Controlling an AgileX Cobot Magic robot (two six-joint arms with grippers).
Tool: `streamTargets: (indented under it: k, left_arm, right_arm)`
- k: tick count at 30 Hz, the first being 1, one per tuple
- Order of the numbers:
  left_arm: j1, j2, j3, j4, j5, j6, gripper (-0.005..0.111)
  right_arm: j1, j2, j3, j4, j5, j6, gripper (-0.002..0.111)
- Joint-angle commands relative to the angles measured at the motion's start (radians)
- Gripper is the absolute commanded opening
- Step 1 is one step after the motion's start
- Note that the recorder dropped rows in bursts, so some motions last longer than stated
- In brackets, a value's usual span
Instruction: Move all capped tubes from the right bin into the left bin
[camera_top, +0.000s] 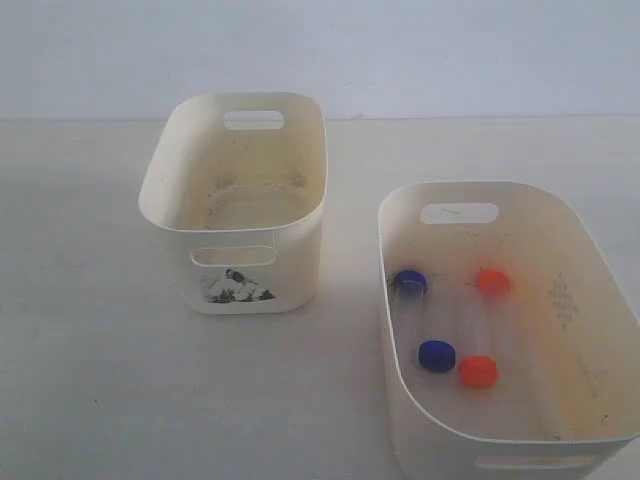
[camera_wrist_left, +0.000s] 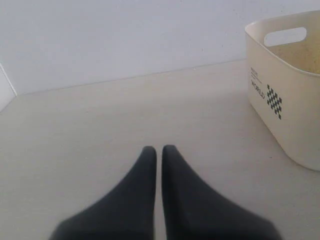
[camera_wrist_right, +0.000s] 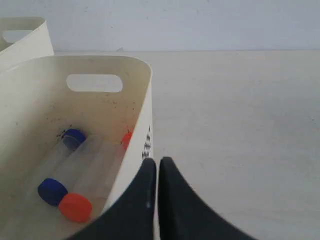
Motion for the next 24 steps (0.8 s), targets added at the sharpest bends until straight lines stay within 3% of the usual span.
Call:
streamTargets:
  k: [1, 11, 18, 21, 24]
  left_arm:
    - [0.001, -0.001, -0.004, -0.001, -0.009, -0.012, 0.004]
    - [0.001, -0.001, -0.004, -0.001, -0.009, -0.012, 0.004]
    - [0.001, -0.001, -0.004, -0.001, -0.009, -0.012, 0.004]
    - [0.001, -0.001, -0.004, -0.001, -0.009, -0.012, 0.004]
    - [0.001, -0.001, -0.004, -0.001, -0.009, -0.012, 0.004]
  right_arm:
    - [-0.002, -0.004, -0.001, -0.006, -0.053, -0.001, 0.001]
    - [-0.002, -0.004, -0.001, -0.006, -0.917, 0.014, 0.001]
    - [-0.002, -0.004, -0.001, -0.002, -1.331, 0.015, 0.001]
    - [-0.002, -0.004, -0.052, -0.002, -1.308, -0.002, 0.001]
    - [-0.002, 0.003, -0.242, -0.002, -0.935, -0.114, 0.001]
